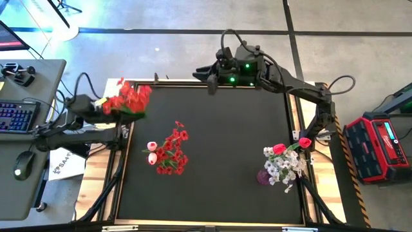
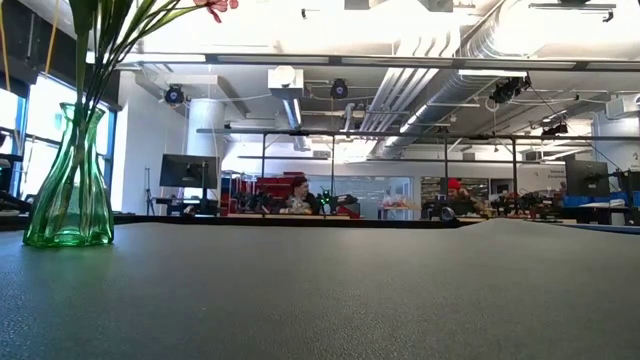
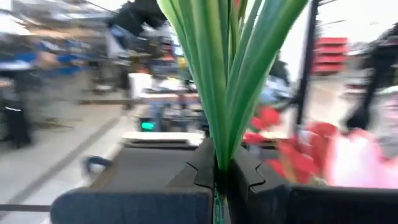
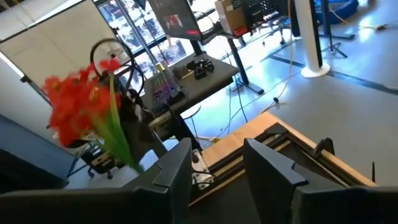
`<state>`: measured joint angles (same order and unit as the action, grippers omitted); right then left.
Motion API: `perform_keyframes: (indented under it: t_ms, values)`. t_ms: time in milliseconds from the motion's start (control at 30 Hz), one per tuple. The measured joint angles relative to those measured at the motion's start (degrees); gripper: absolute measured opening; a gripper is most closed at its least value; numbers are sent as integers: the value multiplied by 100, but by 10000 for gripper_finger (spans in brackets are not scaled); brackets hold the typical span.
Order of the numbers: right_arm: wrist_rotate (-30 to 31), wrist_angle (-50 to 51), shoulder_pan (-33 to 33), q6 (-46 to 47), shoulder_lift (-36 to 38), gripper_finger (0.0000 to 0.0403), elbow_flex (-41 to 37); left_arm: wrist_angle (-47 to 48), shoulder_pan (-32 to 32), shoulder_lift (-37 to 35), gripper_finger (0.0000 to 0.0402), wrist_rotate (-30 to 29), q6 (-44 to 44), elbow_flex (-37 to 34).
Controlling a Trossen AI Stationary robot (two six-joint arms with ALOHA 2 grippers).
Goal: Sort flowers into vase by color
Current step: Put the red flower into the green vase
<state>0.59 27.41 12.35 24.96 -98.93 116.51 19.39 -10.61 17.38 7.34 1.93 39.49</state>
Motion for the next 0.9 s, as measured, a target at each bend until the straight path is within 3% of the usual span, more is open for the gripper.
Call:
perform_keyframes:
  t_ms: [200, 400, 567, 900]
  values:
    - [502, 23, -221, 160, 0, 133, 0, 12, 143, -544, 0, 427, -924, -680]
    - [615, 30, -401, 529, 0, 132, 0, -5, 286, -822, 0, 445, -717, -1182]
    - [651, 67, -562, 803, 0, 132, 0, 5, 392, -846, 0, 845, -1172, -1514]
    - [719, 80, -605, 1109, -3, 132, 0, -258, 516, -846, 0, 692, -848, -1498]
